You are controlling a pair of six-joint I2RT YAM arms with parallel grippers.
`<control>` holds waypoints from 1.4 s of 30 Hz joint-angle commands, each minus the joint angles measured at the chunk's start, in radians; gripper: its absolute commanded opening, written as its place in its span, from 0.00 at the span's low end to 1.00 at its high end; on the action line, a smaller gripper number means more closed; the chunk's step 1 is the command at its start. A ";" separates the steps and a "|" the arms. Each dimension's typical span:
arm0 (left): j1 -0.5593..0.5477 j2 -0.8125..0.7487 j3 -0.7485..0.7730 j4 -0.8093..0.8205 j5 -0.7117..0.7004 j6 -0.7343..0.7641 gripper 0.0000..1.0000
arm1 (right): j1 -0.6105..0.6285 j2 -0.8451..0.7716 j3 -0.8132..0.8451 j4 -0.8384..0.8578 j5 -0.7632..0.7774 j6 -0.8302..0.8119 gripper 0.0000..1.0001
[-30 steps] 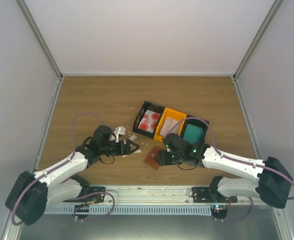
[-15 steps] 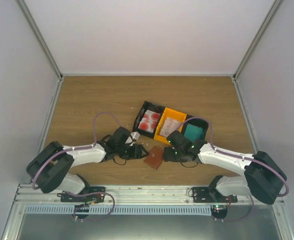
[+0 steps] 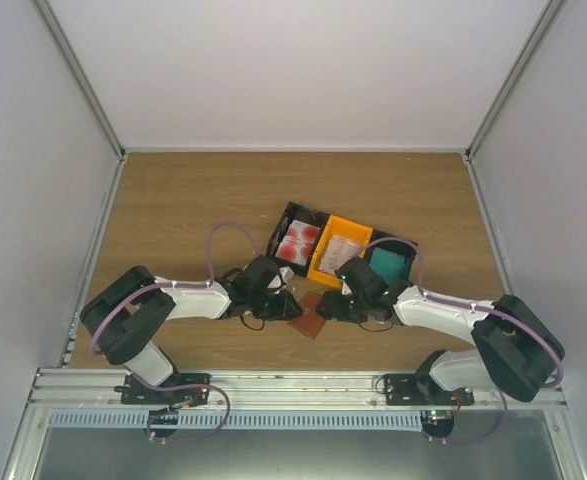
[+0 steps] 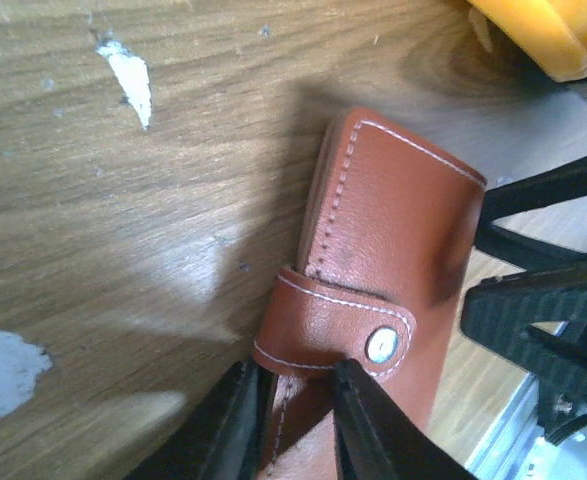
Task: Put the credit cards into the card holder
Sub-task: Open the card holder at the center of the board.
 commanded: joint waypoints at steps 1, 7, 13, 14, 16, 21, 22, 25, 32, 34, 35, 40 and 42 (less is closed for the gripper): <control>-0.012 0.027 0.018 -0.051 -0.076 0.002 0.22 | -0.041 -0.005 -0.067 0.103 -0.126 0.014 0.57; -0.012 0.053 -0.006 -0.057 -0.102 -0.020 0.18 | -0.078 -0.005 -0.133 0.276 -0.278 0.057 0.60; -0.011 0.065 -0.031 -0.056 -0.118 -0.049 0.14 | -0.079 0.013 -0.188 0.470 -0.402 0.132 0.62; -0.011 0.066 -0.035 -0.057 -0.120 -0.052 0.13 | -0.079 0.011 -0.198 0.492 -0.409 0.146 0.62; -0.008 0.073 -0.043 -0.057 -0.116 -0.057 0.12 | -0.079 0.009 -0.218 0.529 -0.420 0.174 0.63; -0.004 0.084 -0.062 -0.003 -0.066 -0.068 0.12 | -0.080 0.010 -0.261 0.723 -0.461 0.220 0.64; -0.004 0.085 -0.062 0.010 -0.056 -0.068 0.12 | -0.079 0.010 -0.263 0.764 -0.461 0.223 0.63; -0.003 0.082 -0.064 0.033 -0.040 -0.071 0.12 | -0.079 0.001 -0.249 0.772 -0.423 0.197 0.56; 0.000 0.036 -0.081 0.086 -0.034 -0.074 0.14 | -0.079 -0.089 -0.207 0.578 -0.290 0.116 0.15; 0.000 -0.003 -0.089 0.111 -0.029 -0.068 0.17 | -0.078 -0.115 -0.185 0.524 -0.263 0.097 0.04; 0.000 -0.027 -0.088 0.117 -0.031 -0.063 0.20 | -0.079 -0.124 -0.174 0.496 -0.254 0.087 0.01; 0.000 -0.169 -0.084 0.090 -0.076 -0.025 0.41 | -0.079 -0.142 -0.112 0.366 -0.222 0.055 0.01; 0.000 -0.224 -0.090 0.083 -0.097 -0.013 0.54 | -0.078 -0.140 -0.086 0.317 -0.209 0.048 0.00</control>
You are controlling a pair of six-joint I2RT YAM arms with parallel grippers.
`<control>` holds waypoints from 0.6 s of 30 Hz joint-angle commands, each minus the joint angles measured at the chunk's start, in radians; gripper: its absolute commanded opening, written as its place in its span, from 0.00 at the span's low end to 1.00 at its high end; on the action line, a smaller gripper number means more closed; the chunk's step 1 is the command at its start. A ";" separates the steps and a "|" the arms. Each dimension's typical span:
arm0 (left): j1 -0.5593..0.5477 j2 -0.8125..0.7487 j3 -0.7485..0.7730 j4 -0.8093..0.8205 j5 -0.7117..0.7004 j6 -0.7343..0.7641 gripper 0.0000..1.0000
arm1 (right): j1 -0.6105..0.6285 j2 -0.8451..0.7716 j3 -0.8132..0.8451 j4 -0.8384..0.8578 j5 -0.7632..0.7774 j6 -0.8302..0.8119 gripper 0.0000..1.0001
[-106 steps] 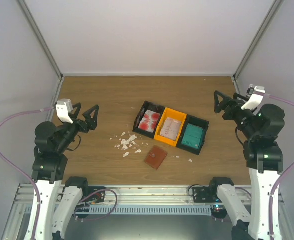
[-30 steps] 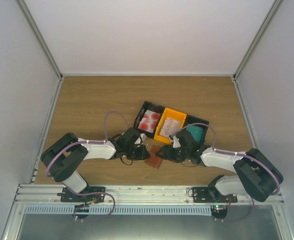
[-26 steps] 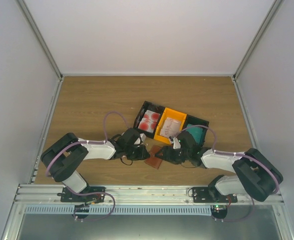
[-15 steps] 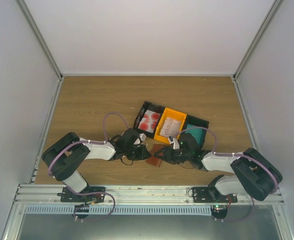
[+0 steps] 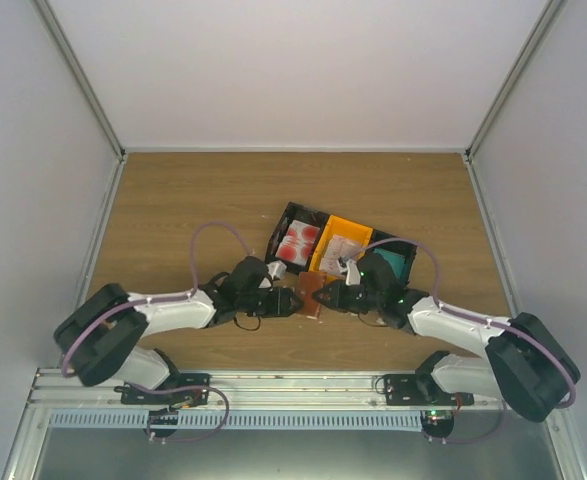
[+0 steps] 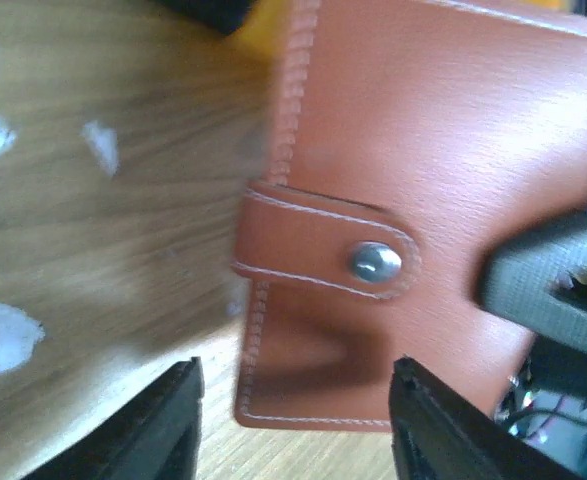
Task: Put the credit cards into the card holder
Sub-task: Open the card holder at the center of the board.
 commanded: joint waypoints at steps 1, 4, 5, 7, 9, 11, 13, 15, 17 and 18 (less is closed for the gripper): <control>-0.002 -0.135 -0.011 0.000 -0.063 0.046 0.60 | 0.007 -0.015 0.078 -0.108 0.041 -0.047 0.00; -0.002 -0.152 0.005 -0.019 -0.057 0.081 0.69 | 0.011 -0.010 0.109 -0.145 0.042 -0.058 0.01; -0.002 -0.149 0.013 -0.032 -0.057 0.090 0.71 | 0.014 -0.005 0.118 -0.148 0.040 -0.062 0.01; -0.002 -0.135 0.031 -0.055 -0.067 0.103 0.74 | 0.021 0.005 0.133 -0.149 0.034 -0.067 0.00; -0.003 -0.113 0.045 -0.080 -0.087 0.110 0.75 | 0.031 0.012 0.140 -0.149 0.018 -0.069 0.01; -0.002 -0.088 0.063 -0.102 -0.105 0.117 0.73 | 0.035 0.016 0.144 -0.150 0.000 -0.072 0.00; -0.003 -0.077 0.068 -0.111 -0.126 0.115 0.71 | 0.039 0.017 0.147 -0.150 -0.017 -0.075 0.00; -0.003 -0.079 0.068 -0.104 -0.142 0.114 0.69 | 0.044 0.018 0.153 -0.149 -0.027 -0.083 0.01; -0.003 -0.084 0.072 -0.103 -0.166 0.115 0.67 | 0.049 0.024 0.159 -0.180 -0.032 -0.092 0.00; -0.002 -0.087 0.074 -0.102 -0.181 0.117 0.66 | 0.050 0.027 0.161 -0.185 -0.037 -0.095 0.00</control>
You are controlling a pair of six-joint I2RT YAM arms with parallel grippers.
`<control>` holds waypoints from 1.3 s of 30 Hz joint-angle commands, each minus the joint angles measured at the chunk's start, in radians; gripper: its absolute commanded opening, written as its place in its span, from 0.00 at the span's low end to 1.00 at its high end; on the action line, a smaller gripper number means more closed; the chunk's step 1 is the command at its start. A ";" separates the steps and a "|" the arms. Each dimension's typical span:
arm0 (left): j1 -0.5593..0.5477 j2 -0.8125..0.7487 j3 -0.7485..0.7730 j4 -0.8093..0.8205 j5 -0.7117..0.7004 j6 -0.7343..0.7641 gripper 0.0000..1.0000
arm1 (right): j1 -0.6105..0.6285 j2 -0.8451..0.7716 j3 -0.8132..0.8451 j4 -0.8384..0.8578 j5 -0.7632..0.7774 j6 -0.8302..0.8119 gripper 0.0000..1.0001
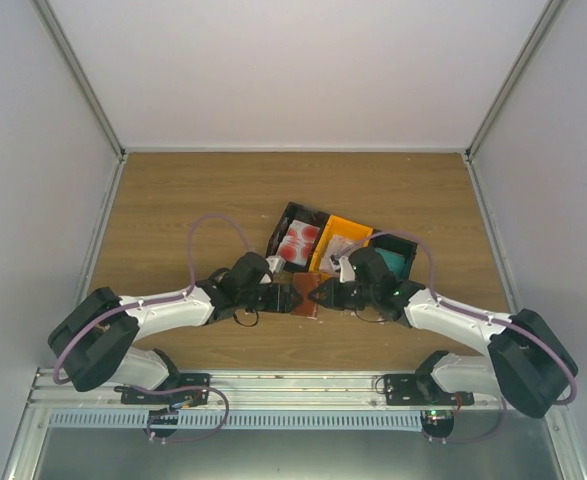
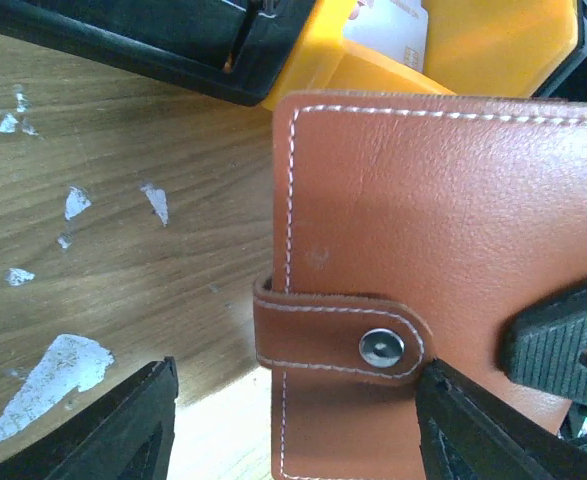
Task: Put the credit cards into the card holder
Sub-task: Open the card holder at the center of the board.
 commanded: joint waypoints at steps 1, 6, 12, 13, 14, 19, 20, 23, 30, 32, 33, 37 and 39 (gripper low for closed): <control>-0.002 -0.005 0.030 0.012 -0.093 0.024 0.64 | 0.020 0.012 0.036 -0.026 -0.045 -0.031 0.01; -0.001 -0.013 0.029 -0.005 -0.186 0.037 0.58 | 0.026 0.017 0.065 -0.071 -0.044 -0.040 0.01; -0.001 -0.001 0.042 -0.094 -0.257 0.052 0.44 | 0.026 0.008 0.106 -0.147 0.005 -0.057 0.01; -0.002 -0.006 0.040 -0.103 -0.263 0.053 0.43 | 0.026 0.005 0.108 -0.153 0.011 -0.054 0.01; -0.001 -0.013 0.036 -0.107 -0.265 0.055 0.41 | 0.026 0.004 0.108 -0.156 0.016 -0.051 0.01; 0.000 -0.044 0.037 -0.115 -0.258 0.057 0.38 | 0.027 0.010 0.115 -0.177 0.026 -0.051 0.00; 0.000 -0.048 0.039 -0.112 -0.251 0.057 0.38 | 0.028 0.010 0.117 -0.182 0.026 -0.054 0.00; 0.007 -0.060 0.038 -0.073 -0.184 0.065 0.40 | 0.028 0.012 0.117 -0.179 0.019 -0.061 0.00; 0.012 -0.039 0.021 -0.005 -0.066 0.056 0.32 | 0.028 0.007 0.108 -0.145 -0.022 -0.060 0.01; 0.012 -0.034 0.016 -0.002 -0.059 0.054 0.27 | 0.028 0.008 0.105 -0.142 -0.024 -0.058 0.01; 0.012 -0.033 0.012 0.001 -0.053 0.053 0.25 | 0.028 0.009 0.103 -0.140 -0.025 -0.057 0.01; 0.013 -0.033 0.008 0.000 -0.038 0.058 0.11 | 0.028 0.016 0.097 -0.134 -0.025 -0.057 0.00; 0.013 -0.036 0.013 -0.019 -0.039 0.065 0.01 | 0.027 0.021 0.095 -0.131 -0.023 -0.057 0.01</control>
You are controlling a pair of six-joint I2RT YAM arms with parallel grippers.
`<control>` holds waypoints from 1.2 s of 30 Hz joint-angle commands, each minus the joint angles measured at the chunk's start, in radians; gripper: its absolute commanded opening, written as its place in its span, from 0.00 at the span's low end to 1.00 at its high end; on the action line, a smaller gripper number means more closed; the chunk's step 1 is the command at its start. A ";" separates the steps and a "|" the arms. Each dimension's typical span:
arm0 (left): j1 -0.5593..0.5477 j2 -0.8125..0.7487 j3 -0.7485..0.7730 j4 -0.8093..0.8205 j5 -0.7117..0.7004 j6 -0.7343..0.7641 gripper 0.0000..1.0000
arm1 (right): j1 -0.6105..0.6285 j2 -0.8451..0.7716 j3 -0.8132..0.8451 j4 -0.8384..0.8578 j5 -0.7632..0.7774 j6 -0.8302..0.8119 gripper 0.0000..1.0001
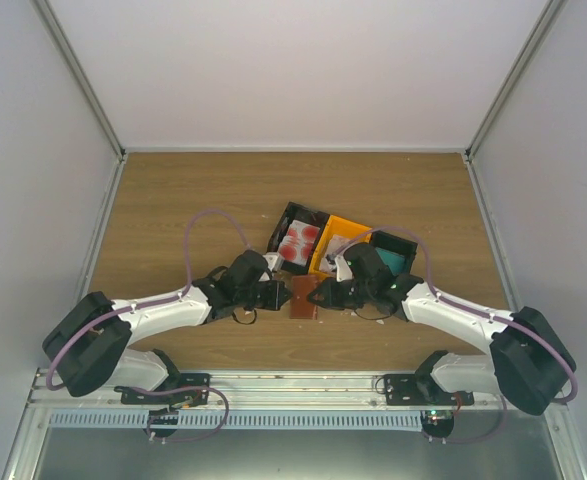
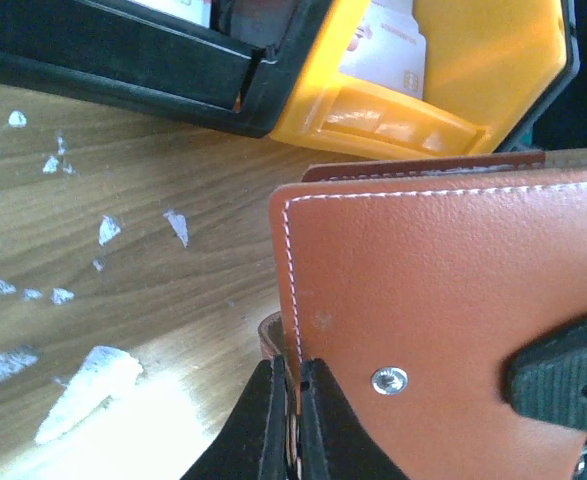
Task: Put the credit cards into the card holder
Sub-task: Open the card holder at the center of the board.
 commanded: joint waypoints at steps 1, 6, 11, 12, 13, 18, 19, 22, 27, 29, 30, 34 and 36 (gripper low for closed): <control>0.007 -0.002 -0.003 0.032 0.013 0.021 0.00 | 0.009 0.006 0.006 0.030 -0.012 -0.011 0.01; 0.019 -0.043 0.026 -0.078 0.027 0.054 0.00 | 0.009 0.047 0.010 0.001 0.049 -0.053 0.17; 0.058 -0.079 0.071 -0.212 0.085 0.084 0.00 | 0.012 0.106 0.014 -0.007 0.078 -0.092 0.39; 0.067 -0.085 0.079 -0.230 0.098 0.090 0.00 | 0.014 0.112 0.016 -0.009 0.082 -0.095 0.42; 0.076 -0.089 0.086 -0.244 0.113 0.095 0.00 | 0.016 0.116 0.017 -0.009 0.085 -0.098 0.45; 0.104 -0.092 0.132 -0.286 0.197 0.120 0.00 | 0.035 0.114 0.035 -0.034 0.120 -0.114 0.64; 0.105 -0.088 0.143 -0.295 0.210 0.124 0.00 | 0.038 0.112 0.037 -0.039 0.132 -0.115 0.67; 0.107 -0.073 0.172 -0.321 0.245 0.139 0.00 | 0.045 0.100 0.037 -0.056 0.167 -0.109 0.73; 0.108 -0.068 0.207 -0.347 0.273 0.161 0.00 | 0.055 0.041 0.031 -0.047 0.174 -0.101 0.78; 0.108 -0.072 0.220 -0.351 0.283 0.168 0.00 | 0.056 0.008 0.030 -0.044 0.175 -0.093 0.79; 0.108 -0.071 0.223 -0.353 0.287 0.170 0.00 | 0.056 -0.005 0.029 -0.042 0.175 -0.089 0.79; 0.109 -0.065 0.234 -0.356 0.294 0.186 0.00 | 0.057 -0.040 0.014 -0.031 0.180 -0.070 0.79; 0.110 -0.057 0.239 -0.358 0.297 0.192 0.00 | 0.056 -0.035 0.012 -0.033 0.188 -0.066 0.79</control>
